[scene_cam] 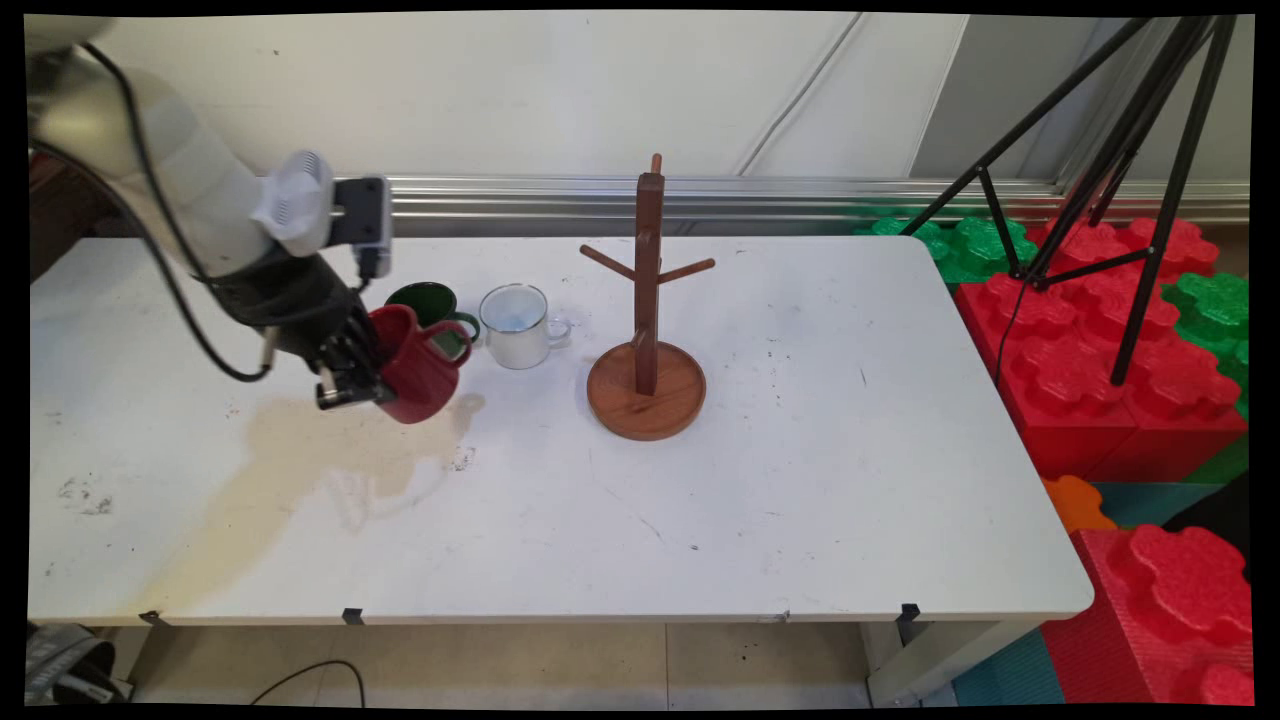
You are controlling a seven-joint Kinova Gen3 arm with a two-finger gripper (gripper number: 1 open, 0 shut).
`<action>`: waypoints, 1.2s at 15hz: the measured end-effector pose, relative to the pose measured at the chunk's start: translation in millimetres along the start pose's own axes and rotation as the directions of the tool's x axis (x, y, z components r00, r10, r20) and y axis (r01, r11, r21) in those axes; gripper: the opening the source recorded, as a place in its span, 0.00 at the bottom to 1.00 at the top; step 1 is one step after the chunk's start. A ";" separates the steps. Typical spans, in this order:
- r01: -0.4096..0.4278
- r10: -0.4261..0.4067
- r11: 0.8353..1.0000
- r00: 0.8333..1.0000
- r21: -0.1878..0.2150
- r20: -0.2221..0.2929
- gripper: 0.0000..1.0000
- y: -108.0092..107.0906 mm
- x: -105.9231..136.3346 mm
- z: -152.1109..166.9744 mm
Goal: Place the picked object on the table
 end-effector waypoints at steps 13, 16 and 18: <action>0.061 -0.061 0.998 0.998 0.000 0.023 0.00 1.7 40.5 59.4; 0.066 -0.065 0.998 0.997 -0.005 0.028 0.00 4.0 44.8 65.9; 0.068 -0.068 0.998 0.997 -0.008 0.031 0.00 5.8 47.5 69.9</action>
